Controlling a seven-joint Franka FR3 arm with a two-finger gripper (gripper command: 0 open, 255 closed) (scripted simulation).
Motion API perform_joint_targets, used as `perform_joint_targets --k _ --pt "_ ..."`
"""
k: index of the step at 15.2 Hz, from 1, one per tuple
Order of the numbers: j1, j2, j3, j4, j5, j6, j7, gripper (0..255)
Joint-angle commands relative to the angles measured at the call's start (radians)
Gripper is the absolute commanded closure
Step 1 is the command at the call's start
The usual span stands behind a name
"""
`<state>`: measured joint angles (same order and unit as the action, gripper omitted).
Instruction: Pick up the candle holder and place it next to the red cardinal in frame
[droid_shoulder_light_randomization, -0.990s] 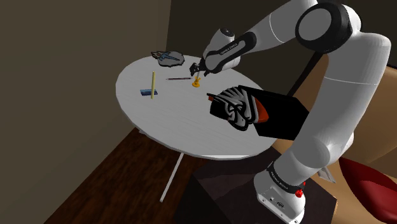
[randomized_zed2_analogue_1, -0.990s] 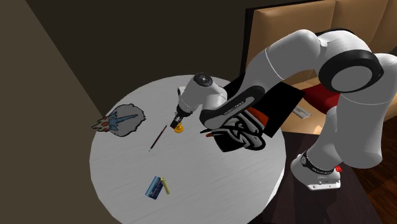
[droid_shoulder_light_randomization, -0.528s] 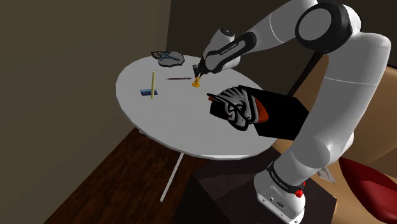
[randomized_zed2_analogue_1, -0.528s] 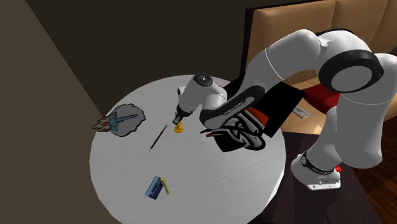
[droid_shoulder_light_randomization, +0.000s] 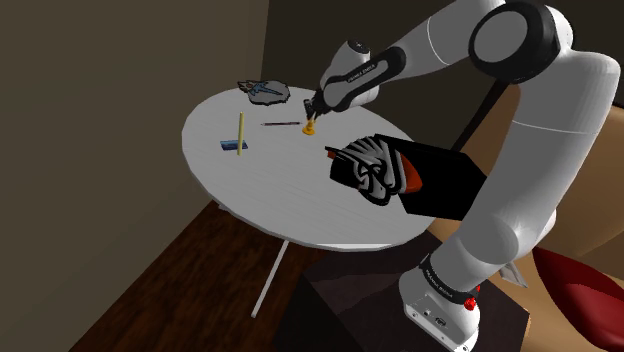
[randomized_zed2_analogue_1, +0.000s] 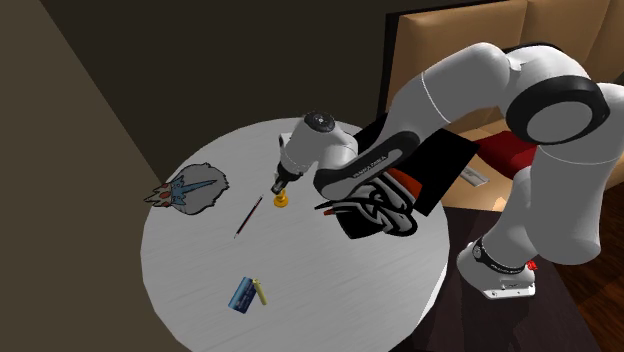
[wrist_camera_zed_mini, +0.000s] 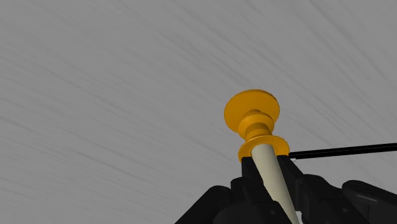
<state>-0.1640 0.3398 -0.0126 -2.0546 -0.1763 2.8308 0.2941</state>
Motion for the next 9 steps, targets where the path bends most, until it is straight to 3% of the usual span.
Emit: perform_joint_targets --k 1,9 --pt "-0.003 -0.016 0.004 0.006 0.006 -0.022 -0.007 255" --pt "-0.012 -0.083 0.018 0.03 0.028 -0.113 -0.03 255"
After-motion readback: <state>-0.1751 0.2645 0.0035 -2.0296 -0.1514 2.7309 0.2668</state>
